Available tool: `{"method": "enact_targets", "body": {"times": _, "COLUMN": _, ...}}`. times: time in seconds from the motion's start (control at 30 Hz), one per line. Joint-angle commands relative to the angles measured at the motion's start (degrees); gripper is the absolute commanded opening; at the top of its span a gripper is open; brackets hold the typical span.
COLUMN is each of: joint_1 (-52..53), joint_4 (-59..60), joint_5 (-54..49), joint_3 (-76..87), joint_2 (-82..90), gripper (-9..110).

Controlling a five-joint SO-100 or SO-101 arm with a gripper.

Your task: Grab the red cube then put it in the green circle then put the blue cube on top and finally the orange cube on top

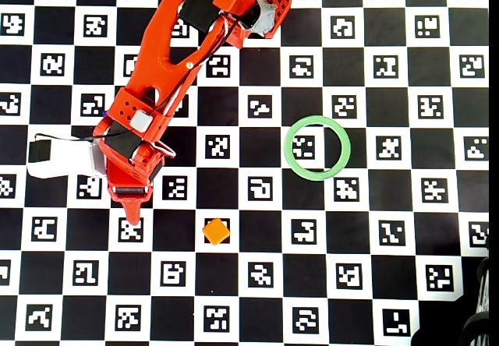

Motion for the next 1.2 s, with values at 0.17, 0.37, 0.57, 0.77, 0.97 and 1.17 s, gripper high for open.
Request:
{"method": "enact_targets", "body": {"times": 0.17, "joint_1": -0.35, "joint_4": -0.62, "joint_5": -0.35, "joint_3": -0.7, "joint_2": 1.93, "gripper": 43}}
{"method": "enact_targets", "body": {"times": 0.37, "joint_1": -0.18, "joint_4": -0.88, "joint_5": -1.23, "joint_3": -1.14, "joint_2": 1.58, "gripper": 43}}
{"method": "enact_targets", "body": {"times": 0.57, "joint_1": 0.0, "joint_4": -0.97, "joint_5": -3.52, "joint_3": -1.49, "joint_2": 1.23, "gripper": 43}}
{"method": "enact_targets", "body": {"times": 0.77, "joint_1": 0.09, "joint_4": -1.14, "joint_5": -6.33, "joint_3": -1.49, "joint_2": 1.05, "gripper": 43}}
{"method": "enact_targets", "body": {"times": 0.97, "joint_1": -0.35, "joint_4": -0.97, "joint_5": -9.14, "joint_3": -1.32, "joint_2": 0.97, "gripper": 43}}
{"method": "enact_targets", "body": {"times": 1.17, "joint_1": -0.44, "joint_4": -0.88, "joint_5": -10.81, "joint_3": -1.49, "joint_2": 0.7, "gripper": 43}}
